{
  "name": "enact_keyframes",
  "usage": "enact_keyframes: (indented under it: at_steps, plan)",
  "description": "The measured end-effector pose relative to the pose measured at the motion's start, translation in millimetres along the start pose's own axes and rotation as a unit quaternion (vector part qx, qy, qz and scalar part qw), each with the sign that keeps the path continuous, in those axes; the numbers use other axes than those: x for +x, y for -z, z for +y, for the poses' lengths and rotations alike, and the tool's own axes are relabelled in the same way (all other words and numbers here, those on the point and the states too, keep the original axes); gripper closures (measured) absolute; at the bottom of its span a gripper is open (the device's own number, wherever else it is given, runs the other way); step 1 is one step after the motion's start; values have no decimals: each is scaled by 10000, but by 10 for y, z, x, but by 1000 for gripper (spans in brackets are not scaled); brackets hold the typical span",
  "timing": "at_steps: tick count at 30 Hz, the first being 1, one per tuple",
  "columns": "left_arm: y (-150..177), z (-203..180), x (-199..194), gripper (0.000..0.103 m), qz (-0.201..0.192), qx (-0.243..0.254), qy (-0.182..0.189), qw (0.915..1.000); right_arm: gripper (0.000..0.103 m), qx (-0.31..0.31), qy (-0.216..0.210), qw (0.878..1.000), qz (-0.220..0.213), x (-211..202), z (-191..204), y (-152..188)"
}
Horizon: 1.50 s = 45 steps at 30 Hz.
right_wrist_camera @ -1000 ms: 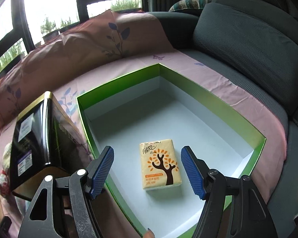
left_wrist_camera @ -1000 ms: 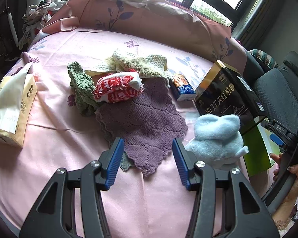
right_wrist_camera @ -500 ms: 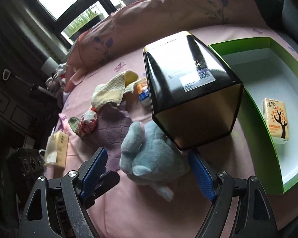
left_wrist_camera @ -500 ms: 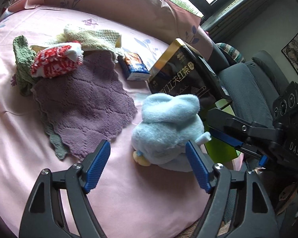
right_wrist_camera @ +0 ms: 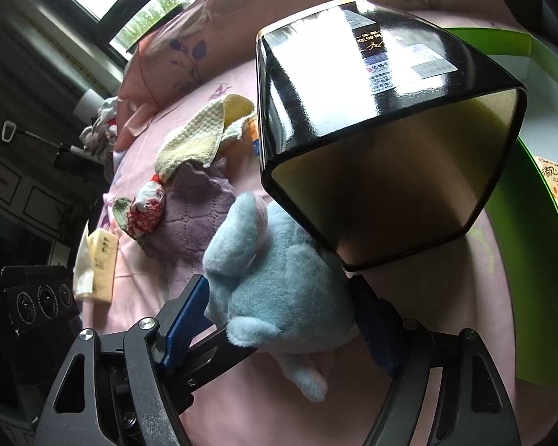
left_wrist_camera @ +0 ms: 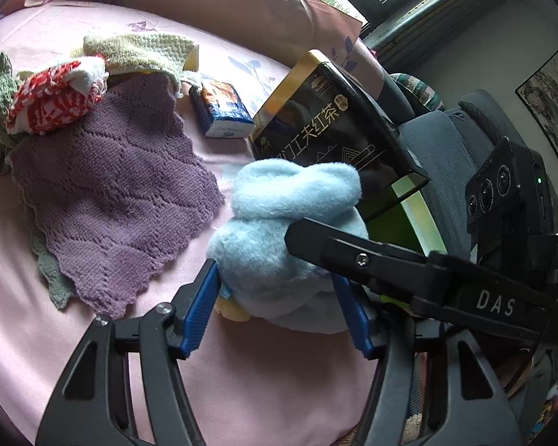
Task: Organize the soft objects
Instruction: 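Grasp the light-blue plush toy with the right tool and lift it, then lower the plush toy into the green box and open the right tool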
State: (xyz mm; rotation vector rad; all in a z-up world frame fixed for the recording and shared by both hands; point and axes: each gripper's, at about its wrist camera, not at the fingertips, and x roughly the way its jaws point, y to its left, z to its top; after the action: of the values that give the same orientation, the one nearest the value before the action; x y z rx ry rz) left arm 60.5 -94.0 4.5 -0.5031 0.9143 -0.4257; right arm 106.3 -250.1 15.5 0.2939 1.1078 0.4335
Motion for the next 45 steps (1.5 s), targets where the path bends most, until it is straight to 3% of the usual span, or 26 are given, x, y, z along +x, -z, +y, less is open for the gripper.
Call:
enact_keyframes:
  at_steps: [5,9,23,33,45]
  plan:
    - [34,-126,-279,47,-337,403,-343,9980,27,-90,-390,9992,-18,-75,123,20]
    - [37,-183,-589,47,-765,691,-506,9934,27,-431,-694,9962,-312,-221,383,32]
    - [-16,-282,-1051,47,-1509,917,-643,9822,27,-909,-860,9872,-987,-512,847,59]
    - [-58,-540,-1173,47,-1857,1332,-622,9715,27,-945,-936,9796,-1509,-841,827,77]
    - [-252,-1135,-848,48,-1760,1890,-309,9656,27,-445,-679,9715,-2229,-1301,377,15]
